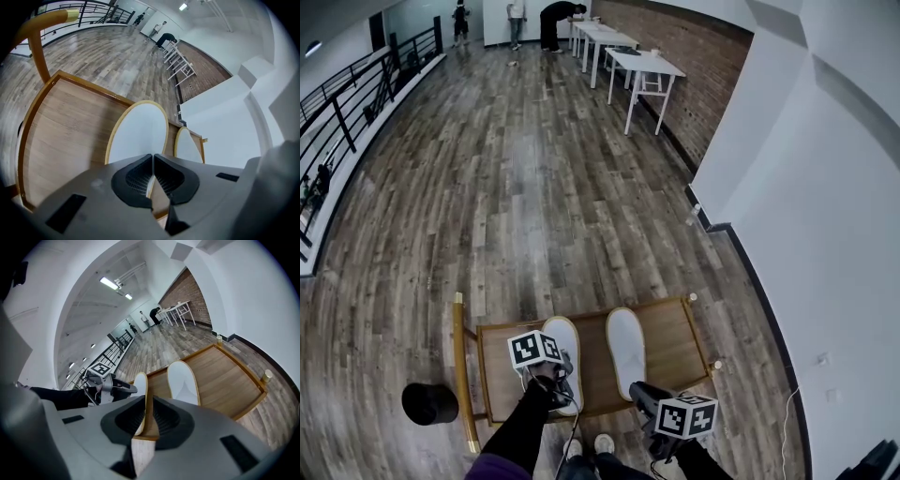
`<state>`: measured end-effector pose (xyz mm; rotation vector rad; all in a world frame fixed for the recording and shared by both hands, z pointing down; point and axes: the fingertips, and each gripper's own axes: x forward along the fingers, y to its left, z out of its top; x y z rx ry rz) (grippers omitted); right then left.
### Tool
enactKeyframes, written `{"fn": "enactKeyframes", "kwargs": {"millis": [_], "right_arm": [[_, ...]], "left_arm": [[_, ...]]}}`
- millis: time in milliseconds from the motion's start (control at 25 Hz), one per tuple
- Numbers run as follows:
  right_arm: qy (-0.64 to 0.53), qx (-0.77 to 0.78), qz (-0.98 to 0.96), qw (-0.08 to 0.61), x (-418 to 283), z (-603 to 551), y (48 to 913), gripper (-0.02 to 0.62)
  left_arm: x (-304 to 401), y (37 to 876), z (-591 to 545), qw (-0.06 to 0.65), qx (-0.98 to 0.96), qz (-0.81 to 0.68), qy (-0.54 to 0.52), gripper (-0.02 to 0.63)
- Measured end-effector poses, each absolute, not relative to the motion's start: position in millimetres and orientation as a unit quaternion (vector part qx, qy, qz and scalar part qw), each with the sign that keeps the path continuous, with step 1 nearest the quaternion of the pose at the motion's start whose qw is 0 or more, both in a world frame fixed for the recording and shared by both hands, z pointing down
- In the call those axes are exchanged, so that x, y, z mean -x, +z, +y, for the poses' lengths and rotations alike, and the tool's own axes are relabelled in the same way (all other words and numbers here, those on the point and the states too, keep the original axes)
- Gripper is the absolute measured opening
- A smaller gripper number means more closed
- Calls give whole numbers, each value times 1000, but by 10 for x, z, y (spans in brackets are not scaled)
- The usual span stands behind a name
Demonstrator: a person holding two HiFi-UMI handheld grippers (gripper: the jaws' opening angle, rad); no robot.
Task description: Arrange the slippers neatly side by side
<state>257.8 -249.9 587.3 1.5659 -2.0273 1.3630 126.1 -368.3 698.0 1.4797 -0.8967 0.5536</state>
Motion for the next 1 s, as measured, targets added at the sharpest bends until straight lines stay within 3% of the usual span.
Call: {"fn": "enactKeyframes", "kwargs": {"millis": [760, 1000], "right_arm": [[461, -526, -701, 136, -2624, -2444, 5908, 45], [462, -524, -703, 133, -2628, -2441, 5911, 46]], "left_arm": [[-1230, 7181, -3726, 615, -638, -399, 235, 11], [-1254, 7136, -3699, 579, -664, -389, 270, 12]]}}
